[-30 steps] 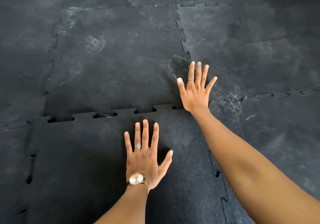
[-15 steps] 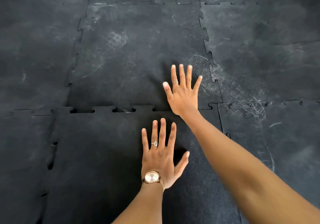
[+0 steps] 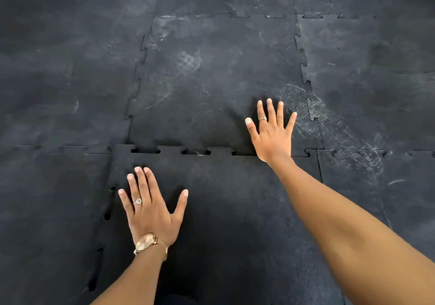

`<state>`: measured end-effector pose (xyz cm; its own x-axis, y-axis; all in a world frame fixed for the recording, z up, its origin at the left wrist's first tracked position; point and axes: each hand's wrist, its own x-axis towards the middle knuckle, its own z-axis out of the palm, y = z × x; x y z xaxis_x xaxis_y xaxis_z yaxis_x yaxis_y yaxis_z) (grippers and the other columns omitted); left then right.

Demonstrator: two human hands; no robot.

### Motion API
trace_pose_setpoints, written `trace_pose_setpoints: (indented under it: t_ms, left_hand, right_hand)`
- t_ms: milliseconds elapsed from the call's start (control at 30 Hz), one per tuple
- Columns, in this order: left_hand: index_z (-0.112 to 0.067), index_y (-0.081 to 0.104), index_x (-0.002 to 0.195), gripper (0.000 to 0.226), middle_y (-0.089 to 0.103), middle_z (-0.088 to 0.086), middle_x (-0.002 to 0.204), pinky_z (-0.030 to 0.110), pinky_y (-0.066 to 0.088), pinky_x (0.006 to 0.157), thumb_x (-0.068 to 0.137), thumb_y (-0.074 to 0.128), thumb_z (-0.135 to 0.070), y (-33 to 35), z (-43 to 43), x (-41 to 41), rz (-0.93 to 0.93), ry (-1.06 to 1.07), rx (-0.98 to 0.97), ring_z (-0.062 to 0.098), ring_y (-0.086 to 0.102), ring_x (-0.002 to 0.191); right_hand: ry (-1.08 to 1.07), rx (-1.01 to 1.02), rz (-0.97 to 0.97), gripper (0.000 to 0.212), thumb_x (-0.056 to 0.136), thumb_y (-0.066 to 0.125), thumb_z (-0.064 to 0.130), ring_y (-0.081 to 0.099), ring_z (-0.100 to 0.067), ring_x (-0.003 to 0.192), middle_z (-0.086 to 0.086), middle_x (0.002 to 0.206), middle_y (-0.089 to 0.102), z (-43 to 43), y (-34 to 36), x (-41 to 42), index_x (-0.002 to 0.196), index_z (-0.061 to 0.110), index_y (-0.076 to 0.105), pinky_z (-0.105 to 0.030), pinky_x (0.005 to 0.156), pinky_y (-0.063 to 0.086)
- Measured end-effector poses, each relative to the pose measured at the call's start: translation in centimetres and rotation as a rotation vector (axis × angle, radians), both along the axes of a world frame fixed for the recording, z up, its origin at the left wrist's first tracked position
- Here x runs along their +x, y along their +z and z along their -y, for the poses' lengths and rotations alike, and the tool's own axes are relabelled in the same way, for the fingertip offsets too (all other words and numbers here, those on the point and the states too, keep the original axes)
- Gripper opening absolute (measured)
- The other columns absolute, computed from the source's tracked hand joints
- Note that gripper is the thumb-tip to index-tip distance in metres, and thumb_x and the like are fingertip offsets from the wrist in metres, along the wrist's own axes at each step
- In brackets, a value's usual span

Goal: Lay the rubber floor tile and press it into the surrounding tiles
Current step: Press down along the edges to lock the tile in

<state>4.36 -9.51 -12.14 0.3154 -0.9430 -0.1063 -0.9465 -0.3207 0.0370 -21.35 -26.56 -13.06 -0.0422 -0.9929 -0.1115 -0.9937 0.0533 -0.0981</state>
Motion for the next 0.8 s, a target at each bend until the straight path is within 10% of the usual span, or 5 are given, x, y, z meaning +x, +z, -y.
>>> trace_pose_setpoints:
  t_ms: [433,667,800]
  left_hand:
    - [-0.005,0.011,0.153,0.096,0.013,0.016,0.16,0.054,0.005,0.12,0.086,0.021,-0.073,0.3,0.2,0.1,-0.061,-0.001,-0.017,0.031,0.005,0.149]
    - [-0.005,0.013,0.153,0.095,0.015,0.016,0.16,0.054,0.005,0.119,0.086,0.023,-0.073,0.4,0.0,0.2,-0.1,-0.009,-0.032,0.031,0.007,0.149]
    - [-0.005,0.013,0.153,0.096,0.014,0.016,0.16,0.055,0.008,0.119,0.086,0.027,-0.072,0.2,0.1,0.2,-0.099,0.0,-0.032,0.031,0.007,0.149]
  right_hand:
    - [-0.048,-0.037,0.072,0.086,0.09,-0.004,0.067,-0.01,-0.023,0.151,-0.003,0.165,0.006,-0.8,1.0,1.1,0.157,0.015,0.011,-0.055,0.119,-0.005]
    - [0.205,-0.562,0.498,0.068,0.101,0.019,0.047,0.001,-0.034,0.15,-0.012,0.162,0.017,-0.6,9.9,11.9,0.154,0.003,0.019,-0.048,0.121,-0.003]
    - [0.232,-0.292,0.158,0.074,0.099,0.004,0.057,-0.004,-0.034,0.15,-0.011,0.164,0.006,-0.3,4.2,13.3,0.156,0.012,0.012,-0.062,0.117,0.004]
